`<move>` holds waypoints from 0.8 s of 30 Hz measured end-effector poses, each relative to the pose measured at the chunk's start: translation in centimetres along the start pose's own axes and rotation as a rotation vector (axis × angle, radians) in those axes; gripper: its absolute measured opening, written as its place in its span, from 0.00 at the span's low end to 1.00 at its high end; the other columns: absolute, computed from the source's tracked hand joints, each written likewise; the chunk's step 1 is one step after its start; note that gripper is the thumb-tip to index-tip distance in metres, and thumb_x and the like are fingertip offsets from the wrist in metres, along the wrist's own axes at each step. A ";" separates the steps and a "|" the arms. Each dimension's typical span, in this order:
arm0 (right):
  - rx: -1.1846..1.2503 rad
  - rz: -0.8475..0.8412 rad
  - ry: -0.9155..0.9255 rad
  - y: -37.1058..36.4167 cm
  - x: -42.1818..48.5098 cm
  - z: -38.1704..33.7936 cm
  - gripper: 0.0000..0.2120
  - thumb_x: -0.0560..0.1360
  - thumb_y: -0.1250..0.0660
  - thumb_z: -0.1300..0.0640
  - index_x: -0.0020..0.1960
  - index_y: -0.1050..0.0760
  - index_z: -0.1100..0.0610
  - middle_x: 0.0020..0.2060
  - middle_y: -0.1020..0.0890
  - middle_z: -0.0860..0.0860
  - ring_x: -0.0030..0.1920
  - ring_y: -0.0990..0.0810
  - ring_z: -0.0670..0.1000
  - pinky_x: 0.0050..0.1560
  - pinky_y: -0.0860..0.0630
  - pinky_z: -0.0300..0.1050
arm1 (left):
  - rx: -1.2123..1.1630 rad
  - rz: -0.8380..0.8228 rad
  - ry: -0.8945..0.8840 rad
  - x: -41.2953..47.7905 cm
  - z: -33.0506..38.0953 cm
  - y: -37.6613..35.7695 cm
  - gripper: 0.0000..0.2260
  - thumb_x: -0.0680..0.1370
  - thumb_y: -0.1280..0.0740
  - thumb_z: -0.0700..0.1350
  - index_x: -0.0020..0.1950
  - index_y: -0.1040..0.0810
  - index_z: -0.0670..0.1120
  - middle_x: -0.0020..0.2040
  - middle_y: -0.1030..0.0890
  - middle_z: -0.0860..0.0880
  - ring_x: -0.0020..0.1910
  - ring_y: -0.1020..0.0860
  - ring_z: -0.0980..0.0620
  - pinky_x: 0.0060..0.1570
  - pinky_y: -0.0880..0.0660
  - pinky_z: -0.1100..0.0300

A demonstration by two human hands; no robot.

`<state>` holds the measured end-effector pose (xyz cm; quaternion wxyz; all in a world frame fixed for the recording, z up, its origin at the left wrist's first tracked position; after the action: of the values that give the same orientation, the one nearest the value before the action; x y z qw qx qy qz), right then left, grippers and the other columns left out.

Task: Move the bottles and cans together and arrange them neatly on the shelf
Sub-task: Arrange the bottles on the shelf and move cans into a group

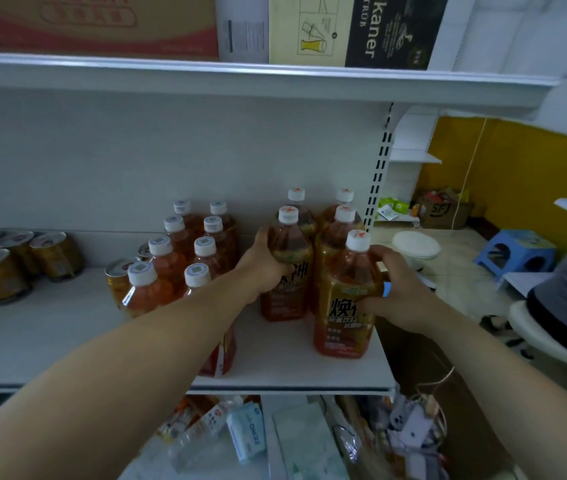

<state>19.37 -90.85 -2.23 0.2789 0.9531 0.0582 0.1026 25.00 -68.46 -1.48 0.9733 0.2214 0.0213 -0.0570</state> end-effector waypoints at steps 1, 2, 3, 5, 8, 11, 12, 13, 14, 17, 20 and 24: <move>-0.009 -0.025 0.014 -0.3 0.2 -0.3 0.37 0.61 0.23 0.58 0.60 0.37 0.35 0.62 0.27 0.48 0.56 0.24 0.43 0.48 0.22 0.39 | 0.007 0.015 -0.020 0.1 -0.1 0.0 0.36 0.71 0.28 0.41 0.73 0.44 0.54 0.59 0.23 0.47 0.56 0.24 0.47 0.54 0.23 0.47; -0.013 -0.026 0.028 -0.5 0.3 -0.4 0.37 0.59 0.23 0.58 0.60 0.36 0.36 0.60 0.24 0.50 0.56 0.22 0.46 0.50 0.20 0.47 | 0.008 0.011 -0.036 0.2 -0.3 -0.1 0.35 0.71 0.28 0.41 0.72 0.42 0.55 0.58 0.23 0.49 0.56 0.24 0.47 0.56 0.24 0.47; -0.007 -0.016 0.033 -0.6 0.3 -0.5 0.38 0.59 0.22 0.60 0.61 0.34 0.38 0.58 0.23 0.51 0.56 0.21 0.47 0.52 0.20 0.52 | 0.004 0.000 -0.051 0.2 -0.5 -0.1 0.34 0.71 0.28 0.41 0.72 0.41 0.55 0.57 0.23 0.50 0.57 0.24 0.48 0.56 0.24 0.47; 0.025 -0.001 0.028 -0.4 0.5 -0.3 0.41 0.58 0.21 0.61 0.66 0.33 0.43 0.59 0.22 0.52 0.57 0.21 0.51 0.54 0.21 0.57 | 0.000 -0.022 -0.074 0.4 -0.6 0.0 0.34 0.71 0.28 0.40 0.72 0.40 0.55 0.57 0.22 0.51 0.57 0.24 0.49 0.57 0.25 0.48; -0.018 0.005 -0.029 -0.2 0.4 0.5 0.45 0.54 0.22 0.53 0.67 0.36 0.40 0.61 0.26 0.51 0.60 0.24 0.52 0.56 0.22 0.56 | -0.031 -0.073 -0.101 0.8 -0.4 -0.1 0.34 0.71 0.28 0.37 0.72 0.38 0.55 0.57 0.22 0.52 0.58 0.25 0.50 0.58 0.26 0.48; -0.076 0.046 -0.021 0.2 0.4 0.7 0.43 0.53 0.21 0.51 0.61 0.38 0.31 0.61 0.31 0.47 0.58 0.26 0.49 0.52 0.23 0.43 | -0.038 -0.090 -0.130 1.3 -0.1 -0.5 0.33 0.71 0.29 0.36 0.71 0.38 0.54 0.58 0.22 0.52 0.59 0.25 0.51 0.60 0.27 0.51; -0.107 0.055 -0.015 0.5 0.6 0.8 0.42 0.55 0.20 0.53 0.60 0.38 0.32 0.63 0.33 0.48 0.60 0.28 0.49 0.51 0.26 0.36 | -0.036 -0.091 -0.140 1.4 0.0 -0.8 0.33 0.71 0.29 0.36 0.71 0.38 0.55 0.57 0.22 0.52 0.59 0.25 0.51 0.59 0.27 0.52; -0.140 0.052 -0.015 0.7 0.8 0.8 0.43 0.57 0.19 0.55 0.60 0.40 0.32 0.65 0.38 0.46 0.63 0.32 0.48 0.51 0.29 0.30 | -0.027 -0.091 -0.153 1.5 0.0 -1.1 0.33 0.71 0.29 0.37 0.71 0.38 0.56 0.57 0.23 0.54 0.59 0.26 0.52 0.58 0.28 0.53; -0.157 0.032 -0.015 0.7 0.9 0.8 0.44 0.58 0.19 0.57 0.60 0.41 0.31 0.68 0.43 0.43 0.66 0.37 0.47 0.53 0.32 0.29 | -0.010 -0.089 -0.166 1.6 0.1 -1.4 0.33 0.71 0.29 0.38 0.71 0.39 0.57 0.56 0.23 0.54 0.58 0.26 0.52 0.57 0.29 0.54; -0.114 -0.032 -0.003 0.9 1.2 0.5 0.47 0.58 0.19 0.58 0.63 0.42 0.29 0.74 0.44 0.43 0.72 0.39 0.49 0.61 0.31 0.43 | 0.023 -0.080 -0.171 2.0 0.1 -1.9 0.34 0.73 0.29 0.41 0.73 0.42 0.57 0.59 0.24 0.53 0.58 0.26 0.52 0.59 0.29 0.53; -0.085 -0.030 0.000 1.4 1.1 0.7 0.49 0.58 0.20 0.58 0.70 0.41 0.34 0.71 0.34 0.43 0.67 0.31 0.47 0.61 0.27 0.48 | 0.055 -0.075 -0.187 2.2 -0.2 -1.8 0.33 0.73 0.30 0.41 0.72 0.41 0.56 0.58 0.24 0.53 0.59 0.26 0.51 0.60 0.29 0.52; -0.046 -0.039 0.026 1.4 0.6 1.0 0.48 0.60 0.21 0.57 0.67 0.42 0.26 0.66 0.28 0.40 0.62 0.27 0.39 0.52 0.26 0.33 | 0.029 -0.040 -0.190 2.3 -0.3 -1.6 0.33 0.72 0.30 0.39 0.73 0.40 0.57 0.60 0.23 0.52 0.59 0.25 0.51 0.60 0.27 0.49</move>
<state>20.24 -92.43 -2.23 0.3018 0.9437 0.0778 0.1109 27.08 -70.01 -2.64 0.9663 0.2284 -0.0674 -0.0973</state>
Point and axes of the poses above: each hand's wrist, its own x-axis towards the middle knuckle, its own y-axis out of the back of the hand, z = x × y, the point moved 4 cm from there along x, towards the middle knuckle
